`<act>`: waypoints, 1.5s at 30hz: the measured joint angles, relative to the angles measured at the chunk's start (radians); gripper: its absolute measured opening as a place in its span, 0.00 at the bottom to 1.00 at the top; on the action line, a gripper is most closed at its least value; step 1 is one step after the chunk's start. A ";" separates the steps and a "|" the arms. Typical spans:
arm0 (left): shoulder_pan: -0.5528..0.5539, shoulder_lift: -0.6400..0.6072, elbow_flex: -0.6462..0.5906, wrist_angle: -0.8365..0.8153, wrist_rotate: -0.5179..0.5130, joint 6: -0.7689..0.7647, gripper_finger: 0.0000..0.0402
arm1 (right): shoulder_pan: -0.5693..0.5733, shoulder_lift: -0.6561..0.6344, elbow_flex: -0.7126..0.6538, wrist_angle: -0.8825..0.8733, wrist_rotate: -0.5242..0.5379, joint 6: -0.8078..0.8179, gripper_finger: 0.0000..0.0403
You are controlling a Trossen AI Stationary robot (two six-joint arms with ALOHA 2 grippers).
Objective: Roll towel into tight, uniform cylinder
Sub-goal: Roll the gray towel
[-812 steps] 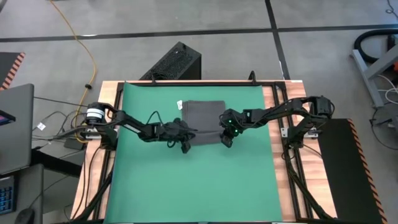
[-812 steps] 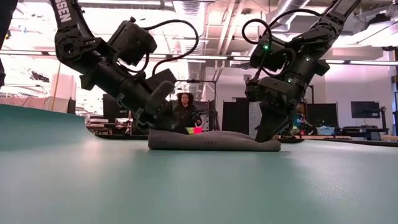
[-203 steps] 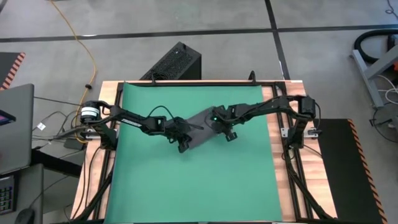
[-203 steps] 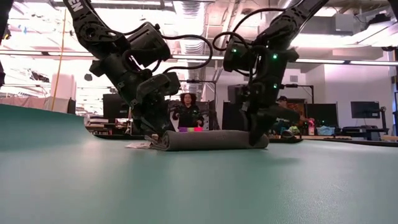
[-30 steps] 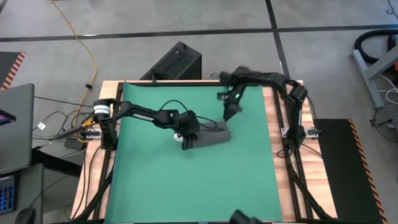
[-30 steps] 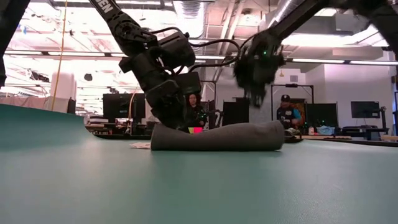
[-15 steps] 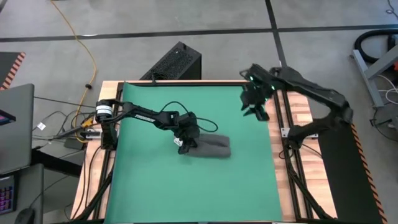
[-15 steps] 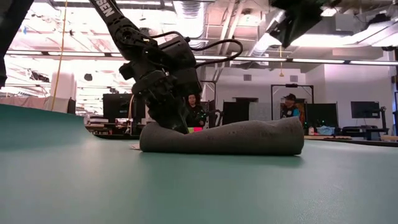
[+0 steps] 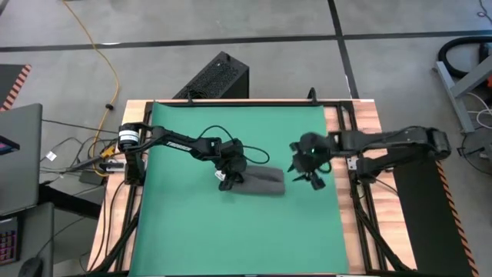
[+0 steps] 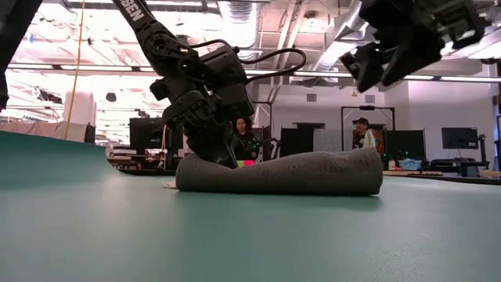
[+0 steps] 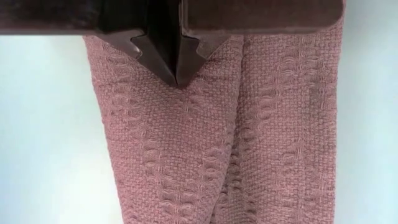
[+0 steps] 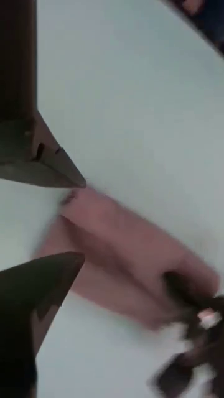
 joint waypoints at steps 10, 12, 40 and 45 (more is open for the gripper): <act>0.001 0.000 0.000 -0.001 -0.001 -0.007 0.00 | 0.218 0.262 -0.010 0.153 0.230 -0.251 0.63; 0.001 0.000 0.001 -0.002 -0.002 -0.008 0.00 | 0.236 0.311 -0.010 0.196 0.289 -0.253 0.63; 0.002 -0.001 -0.023 0.026 -0.003 -0.038 0.00 | 0.143 0.492 0.004 0.211 0.287 -0.073 0.46; 0.002 -0.001 -0.022 0.025 -0.004 -0.034 0.00 | 0.075 0.353 0.033 0.080 0.289 -0.045 0.43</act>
